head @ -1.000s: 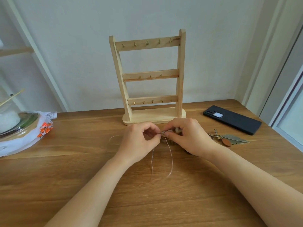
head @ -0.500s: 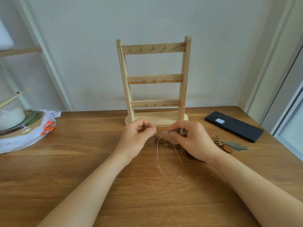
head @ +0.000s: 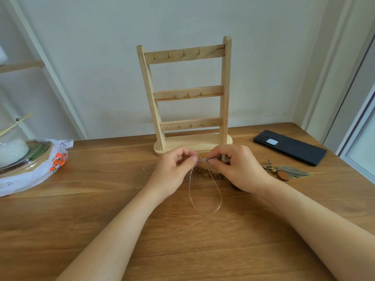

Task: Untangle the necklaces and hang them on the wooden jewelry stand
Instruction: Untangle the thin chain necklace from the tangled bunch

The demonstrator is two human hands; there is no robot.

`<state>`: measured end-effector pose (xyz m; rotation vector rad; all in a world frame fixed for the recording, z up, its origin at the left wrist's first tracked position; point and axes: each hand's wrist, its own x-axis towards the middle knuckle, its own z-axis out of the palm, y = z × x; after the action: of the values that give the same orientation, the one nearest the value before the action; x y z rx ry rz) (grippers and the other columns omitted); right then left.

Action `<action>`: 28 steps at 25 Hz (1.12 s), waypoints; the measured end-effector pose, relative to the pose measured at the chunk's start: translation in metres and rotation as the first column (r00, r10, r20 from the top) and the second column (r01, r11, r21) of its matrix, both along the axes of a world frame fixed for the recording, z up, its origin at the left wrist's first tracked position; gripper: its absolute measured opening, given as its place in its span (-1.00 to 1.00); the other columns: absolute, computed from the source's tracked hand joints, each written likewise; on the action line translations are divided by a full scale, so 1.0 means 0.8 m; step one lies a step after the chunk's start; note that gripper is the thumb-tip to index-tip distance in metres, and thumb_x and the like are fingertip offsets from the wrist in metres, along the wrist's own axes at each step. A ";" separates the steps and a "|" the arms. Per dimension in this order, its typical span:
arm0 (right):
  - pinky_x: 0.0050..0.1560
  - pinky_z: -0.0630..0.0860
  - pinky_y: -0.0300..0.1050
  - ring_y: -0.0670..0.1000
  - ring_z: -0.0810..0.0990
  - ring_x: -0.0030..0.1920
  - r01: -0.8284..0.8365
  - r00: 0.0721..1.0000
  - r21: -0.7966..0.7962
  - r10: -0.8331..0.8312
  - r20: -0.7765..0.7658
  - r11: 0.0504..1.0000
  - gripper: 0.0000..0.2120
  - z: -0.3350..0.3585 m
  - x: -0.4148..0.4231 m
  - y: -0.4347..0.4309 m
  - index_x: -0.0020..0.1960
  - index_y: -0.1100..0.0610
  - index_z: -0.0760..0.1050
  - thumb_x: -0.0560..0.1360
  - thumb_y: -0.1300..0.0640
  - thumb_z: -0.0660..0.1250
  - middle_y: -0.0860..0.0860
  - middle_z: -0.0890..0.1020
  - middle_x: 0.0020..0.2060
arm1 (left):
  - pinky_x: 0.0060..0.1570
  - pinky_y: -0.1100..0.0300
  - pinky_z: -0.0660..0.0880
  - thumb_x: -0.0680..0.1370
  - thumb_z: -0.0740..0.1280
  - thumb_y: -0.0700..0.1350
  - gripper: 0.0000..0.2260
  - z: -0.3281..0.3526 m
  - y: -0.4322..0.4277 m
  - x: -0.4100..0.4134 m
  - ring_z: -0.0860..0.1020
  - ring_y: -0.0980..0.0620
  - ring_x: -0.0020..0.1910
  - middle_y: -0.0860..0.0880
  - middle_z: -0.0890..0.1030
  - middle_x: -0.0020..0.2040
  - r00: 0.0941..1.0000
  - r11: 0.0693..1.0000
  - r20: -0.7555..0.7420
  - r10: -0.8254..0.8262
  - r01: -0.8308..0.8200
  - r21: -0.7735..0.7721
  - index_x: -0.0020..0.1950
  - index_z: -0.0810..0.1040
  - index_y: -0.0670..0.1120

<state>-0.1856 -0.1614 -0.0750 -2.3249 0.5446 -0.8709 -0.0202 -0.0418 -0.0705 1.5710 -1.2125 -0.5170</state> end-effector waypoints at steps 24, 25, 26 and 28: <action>-0.26 0.38 -0.48 -0.19 0.48 -0.46 0.131 0.990 -0.017 -0.132 -0.046 0.991 -0.84 0.003 -0.010 -0.015 0.13 0.02 0.64 0.62 0.18 0.32 -0.02 0.47 -0.53 | -0.47 0.31 0.31 0.58 0.38 0.06 -0.69 0.022 0.008 0.034 0.37 0.12 -0.51 -0.07 0.68 -0.25 0.754 0.855 -0.466 0.462 -0.519 0.009 -0.31 0.57 -0.06; -0.21 0.37 -0.47 -0.22 0.50 -0.42 0.128 0.991 -0.018 -0.128 -0.049 0.992 -0.84 0.003 -0.009 -0.014 0.13 0.02 0.64 0.62 0.17 0.32 0.02 0.49 -0.52 | -0.54 0.34 0.26 0.58 0.37 0.11 -0.66 0.022 0.008 0.035 0.36 0.12 -0.49 -0.07 0.65 -0.27 0.724 0.845 -0.502 0.474 -0.534 0.028 -0.30 0.58 -0.07; -0.14 0.37 -0.44 -0.24 0.53 -0.36 0.125 0.991 -0.020 -0.126 -0.049 0.992 -0.84 0.003 -0.007 -0.012 0.13 0.02 0.65 0.62 0.16 0.33 0.04 0.52 -0.50 | -0.55 0.36 0.25 0.58 0.35 0.14 -0.64 0.019 0.007 0.036 0.38 0.12 -0.46 -0.05 0.63 -0.27 0.704 0.838 -0.520 0.483 -0.545 0.040 -0.28 0.58 -0.08; -0.04 0.48 -0.33 -0.24 0.58 -0.25 0.119 0.992 -0.012 -0.120 -0.049 0.993 -0.84 0.002 -0.004 -0.012 0.13 0.03 0.66 0.61 0.13 0.34 0.08 0.60 -0.42 | -0.42 0.33 0.34 0.60 0.32 0.12 -0.66 0.016 0.004 0.037 0.47 0.10 -0.33 -0.03 0.62 -0.23 0.669 0.811 -0.541 0.510 -0.584 0.041 -0.22 0.60 -0.10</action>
<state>-0.1888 -0.1709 -0.0732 -2.3471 0.7089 -0.8734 0.0092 -0.0385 -0.0578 1.4450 -0.3009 -0.4110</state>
